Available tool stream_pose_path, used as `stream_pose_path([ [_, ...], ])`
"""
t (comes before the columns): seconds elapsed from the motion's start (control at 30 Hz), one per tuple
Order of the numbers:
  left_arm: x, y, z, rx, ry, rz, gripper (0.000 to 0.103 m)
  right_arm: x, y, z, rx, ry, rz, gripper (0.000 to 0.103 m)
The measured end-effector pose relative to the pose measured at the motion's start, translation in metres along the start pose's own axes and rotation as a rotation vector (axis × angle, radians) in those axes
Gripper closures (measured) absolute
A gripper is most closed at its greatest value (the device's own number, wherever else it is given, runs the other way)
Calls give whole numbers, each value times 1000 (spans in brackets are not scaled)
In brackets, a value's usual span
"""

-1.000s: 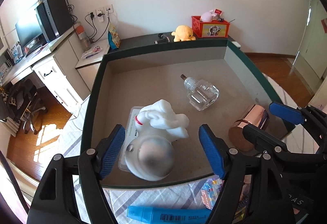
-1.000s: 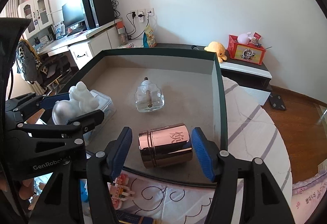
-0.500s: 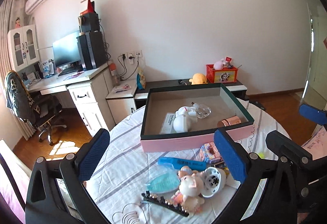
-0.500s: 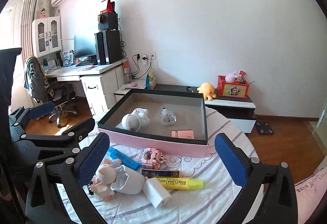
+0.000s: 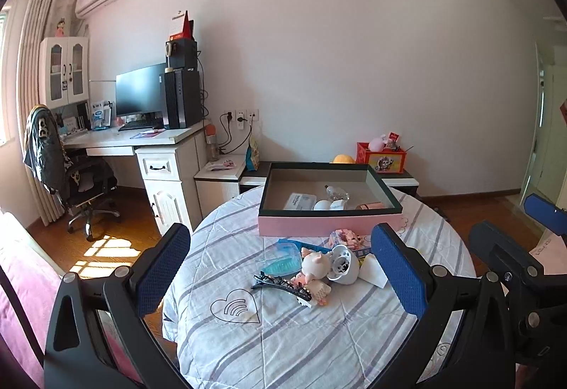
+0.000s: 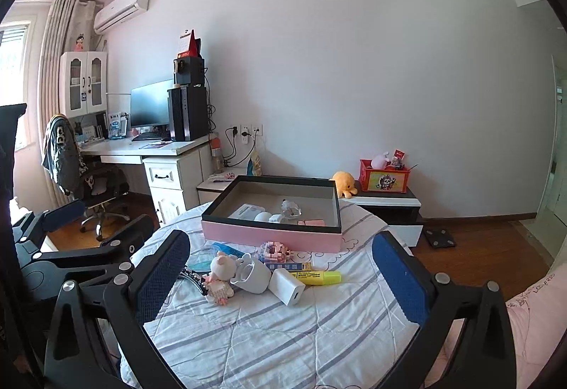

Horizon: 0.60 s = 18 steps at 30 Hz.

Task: Organize rigid objects
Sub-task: 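Withdraw both grippers from the pink box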

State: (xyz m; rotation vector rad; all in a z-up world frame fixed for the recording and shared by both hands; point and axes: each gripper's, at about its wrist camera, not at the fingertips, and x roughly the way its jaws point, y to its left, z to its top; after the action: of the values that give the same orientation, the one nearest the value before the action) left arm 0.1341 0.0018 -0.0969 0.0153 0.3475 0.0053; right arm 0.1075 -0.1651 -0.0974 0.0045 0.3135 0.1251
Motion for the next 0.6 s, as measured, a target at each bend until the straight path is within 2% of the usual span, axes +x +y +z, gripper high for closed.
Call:
stream_pose_path([
  [0.33, -44, -2, 8, 6, -92, 28, 0, -45, 4, 6, -2, -74, -24, 0],
  [0.6, -55, -2, 9, 9, -106, 24, 0, -54, 9, 6, -5, -94, -32, 0],
])
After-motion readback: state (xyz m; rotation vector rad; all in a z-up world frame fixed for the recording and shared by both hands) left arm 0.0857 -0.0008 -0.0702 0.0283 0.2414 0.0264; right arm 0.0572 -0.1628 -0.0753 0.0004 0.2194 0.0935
